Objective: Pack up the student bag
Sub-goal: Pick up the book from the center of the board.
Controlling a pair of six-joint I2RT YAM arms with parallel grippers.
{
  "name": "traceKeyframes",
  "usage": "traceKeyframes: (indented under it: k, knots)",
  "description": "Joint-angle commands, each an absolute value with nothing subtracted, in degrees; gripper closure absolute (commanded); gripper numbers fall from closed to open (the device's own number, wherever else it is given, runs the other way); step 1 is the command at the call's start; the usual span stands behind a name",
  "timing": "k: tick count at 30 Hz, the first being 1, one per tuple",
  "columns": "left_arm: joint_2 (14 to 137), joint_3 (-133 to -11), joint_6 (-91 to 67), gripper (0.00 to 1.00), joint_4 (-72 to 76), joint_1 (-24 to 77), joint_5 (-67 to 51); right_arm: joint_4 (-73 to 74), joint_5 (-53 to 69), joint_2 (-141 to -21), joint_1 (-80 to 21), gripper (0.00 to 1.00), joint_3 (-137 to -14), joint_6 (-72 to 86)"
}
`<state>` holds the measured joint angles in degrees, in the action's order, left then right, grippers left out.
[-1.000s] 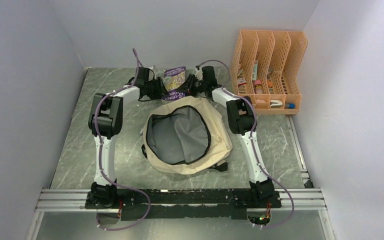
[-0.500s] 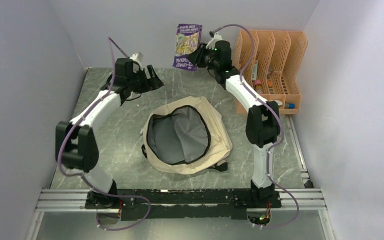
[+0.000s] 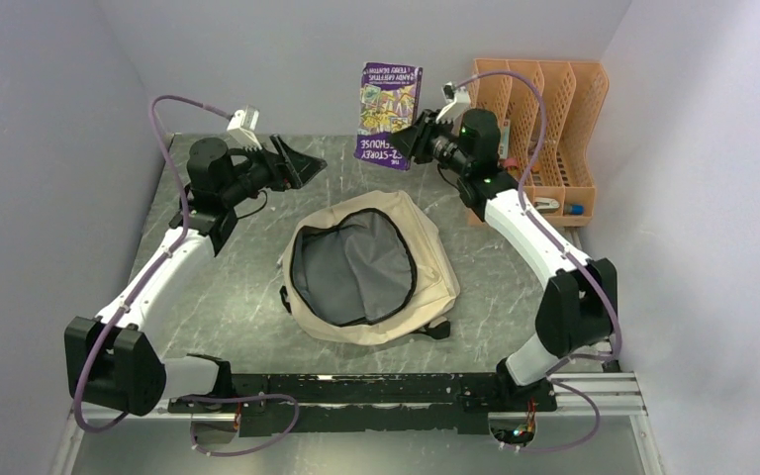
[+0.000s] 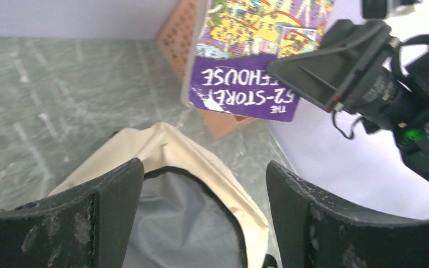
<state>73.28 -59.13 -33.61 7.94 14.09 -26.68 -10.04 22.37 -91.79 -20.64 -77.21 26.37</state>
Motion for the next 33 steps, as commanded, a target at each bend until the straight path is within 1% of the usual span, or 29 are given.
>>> traceKeyframes:
  k: [1,4,7,11,12,14,16,19,22,26,33]
  knots:
    - [71.6,-61.1,-37.5,0.17,18.3,15.0,-38.5,-15.8,25.4,-84.8,-20.7,1.0,-76.5,28.7]
    - [71.0,-65.2,-29.2,0.16,11.9,15.6,-40.4,-11.7,28.5,-80.9,-20.6,1.0,-74.2,24.5]
    - [70.2,-68.2,-22.2,0.17,6.3,16.3,-39.9,-2.6,29.6,-76.0,-20.6,1.0,-72.3,18.1]
    - [68.1,-68.4,-13.5,0.24,3.7,18.7,-44.6,11.6,28.3,-68.7,-20.6,1.0,-71.4,9.6]
    - [67.3,-68.3,-10.1,0.24,2.3,19.9,-44.6,15.0,28.7,-67.1,-20.6,1.0,-71.5,8.1]
    - [65.4,-68.5,-0.1,0.23,-2.5,22.8,-43.5,22.6,30.3,-64.8,-20.6,1.0,-72.6,4.2]
    - [63.3,-68.5,9.1,0.19,-7.3,25.6,-42.0,30.9,32.6,-63.6,-20.7,1.0,-74.5,-0.1]
    - [60.2,-68.1,18.9,0.15,-12.1,28.9,-40.9,39.8,35.1,-61.3,-20.8,1.0,-76.1,-4.9]
    - [58.2,-69.7,25.8,0.14,-17.1,30.5,-39.2,44.3,37.3,-59.3,-20.8,1.0,-76.7,-8.0]
    - [58.5,-73.3,29.6,0.15,-22.7,31.7,-37.3,47.2,38.8,-59.3,-21.3,1.0,-78.2,-12.7]
    - [58.9,-74.8,32.8,0.15,-25.9,31.9,-39.7,46.7,33.4,-58.8,-26.7,1.0,-77.9,-19.5]
